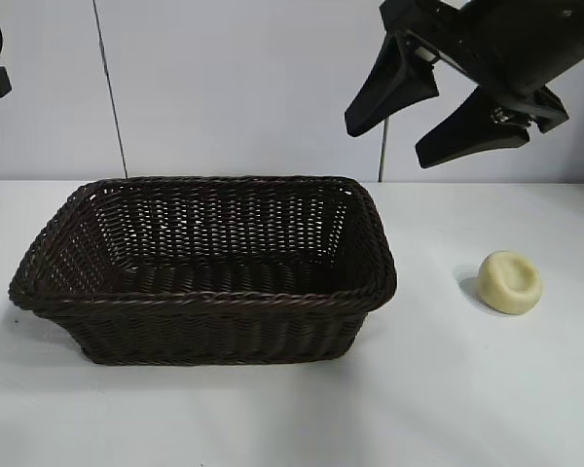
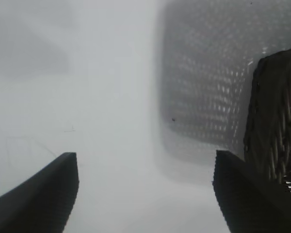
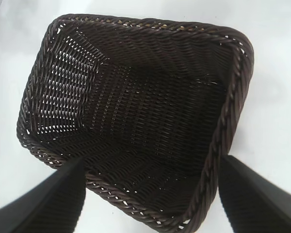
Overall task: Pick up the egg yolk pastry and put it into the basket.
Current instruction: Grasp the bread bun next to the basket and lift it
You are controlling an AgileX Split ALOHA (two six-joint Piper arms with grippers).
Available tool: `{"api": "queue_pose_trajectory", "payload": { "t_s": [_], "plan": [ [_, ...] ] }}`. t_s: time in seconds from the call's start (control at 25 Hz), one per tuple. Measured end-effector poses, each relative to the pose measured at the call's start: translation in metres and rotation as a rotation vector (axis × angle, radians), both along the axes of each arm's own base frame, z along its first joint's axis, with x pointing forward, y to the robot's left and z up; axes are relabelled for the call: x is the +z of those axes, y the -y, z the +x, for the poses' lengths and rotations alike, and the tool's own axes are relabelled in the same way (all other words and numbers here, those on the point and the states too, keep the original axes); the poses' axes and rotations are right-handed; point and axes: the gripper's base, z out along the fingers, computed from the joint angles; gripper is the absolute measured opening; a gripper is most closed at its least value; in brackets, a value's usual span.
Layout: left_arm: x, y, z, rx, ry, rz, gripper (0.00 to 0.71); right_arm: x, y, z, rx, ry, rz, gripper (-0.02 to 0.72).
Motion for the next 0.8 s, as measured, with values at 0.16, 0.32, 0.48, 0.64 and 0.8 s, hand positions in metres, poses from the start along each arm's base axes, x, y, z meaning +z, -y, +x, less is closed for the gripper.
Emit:
{"api": "queue_pose_trajectory", "payload": {
  "t_s": [0.16, 0.32, 0.48, 0.64, 0.8],
  "plan": [
    [0.022, 0.000, -0.014, -0.003, 0.048, 0.000, 0.559, 0.000, 0.000, 0.000, 0.000, 0.000, 0.000, 0.549],
    [0.040, -0.002, -0.049, -0.008, 0.068, 0.016, 0.559, 0.000, 0.000, 0.000, 0.001, -0.001, 0.000, 0.549],
    [0.047, -0.004, -0.098, -0.012, 0.064, 0.032, 0.559, 0.000, 0.000, 0.000, 0.001, -0.001, -0.001, 0.549],
    [0.051, -0.006, -0.155, -0.013, 0.079, 0.035, 0.559, 0.000, 0.000, 0.000, 0.001, -0.001, -0.001, 0.549],
    [0.047, -0.006, -0.207, -0.011, 0.124, 0.035, 0.559, 0.000, 0.000, 0.000, 0.002, -0.002, -0.001, 0.549]
  ]
}}
